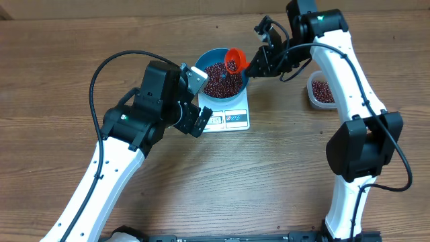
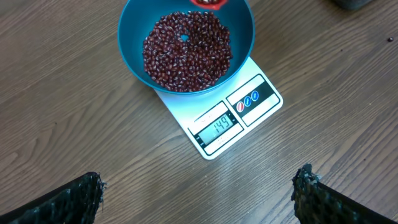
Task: Scoop item into bowl and weigh 150g on scale
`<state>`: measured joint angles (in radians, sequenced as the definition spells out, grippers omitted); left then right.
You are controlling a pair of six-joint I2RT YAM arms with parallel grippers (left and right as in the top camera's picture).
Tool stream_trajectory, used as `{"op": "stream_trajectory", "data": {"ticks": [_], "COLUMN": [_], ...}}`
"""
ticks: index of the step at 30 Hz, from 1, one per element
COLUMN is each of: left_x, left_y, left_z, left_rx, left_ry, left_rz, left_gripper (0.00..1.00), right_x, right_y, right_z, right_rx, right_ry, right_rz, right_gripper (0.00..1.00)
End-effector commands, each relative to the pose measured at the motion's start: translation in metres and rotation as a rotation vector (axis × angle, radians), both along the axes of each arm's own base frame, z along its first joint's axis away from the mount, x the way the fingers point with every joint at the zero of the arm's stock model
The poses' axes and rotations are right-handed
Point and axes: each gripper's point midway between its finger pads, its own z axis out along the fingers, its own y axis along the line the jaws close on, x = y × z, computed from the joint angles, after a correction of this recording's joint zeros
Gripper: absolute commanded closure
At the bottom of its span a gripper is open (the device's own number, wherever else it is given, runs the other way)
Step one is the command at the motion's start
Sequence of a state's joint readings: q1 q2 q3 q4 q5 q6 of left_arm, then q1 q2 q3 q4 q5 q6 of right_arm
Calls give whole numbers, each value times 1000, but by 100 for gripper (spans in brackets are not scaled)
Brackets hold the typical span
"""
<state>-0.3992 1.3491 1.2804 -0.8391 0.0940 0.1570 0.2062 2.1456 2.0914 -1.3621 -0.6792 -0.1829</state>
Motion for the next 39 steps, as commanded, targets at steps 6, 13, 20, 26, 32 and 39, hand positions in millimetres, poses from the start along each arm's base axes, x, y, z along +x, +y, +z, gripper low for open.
{"op": "stream_trajectory", "data": {"ticks": [6, 13, 20, 26, 32, 39], "left_x": [0, 0, 0, 0, 0, 0], "left_y": [-2, -2, -2, -2, -2, -1], "left_z": [-5, -5, -5, -5, -5, -5], "left_rx": [-6, -6, -6, -6, -6, -6], "left_ry": [18, 18, 18, 18, 18, 18], "left_rz": [4, 4, 4, 4, 4, 4], "left_gripper": [0, 0, 1, 0, 0, 0], "right_x": [2, 1, 0, 1, -3, -5], "right_y": [2, 8, 8, -2, 2, 7], "right_z": [11, 12, 20, 34, 33, 30], "right_rx": [-221, -292, -285, -332, -338, -442], "right_ry": [-104, -145, -159, -215, -215, -265], "right_rz": [-57, -53, -57, -84, -71, -56], "right_gripper": [96, 96, 96, 96, 96, 96]}}
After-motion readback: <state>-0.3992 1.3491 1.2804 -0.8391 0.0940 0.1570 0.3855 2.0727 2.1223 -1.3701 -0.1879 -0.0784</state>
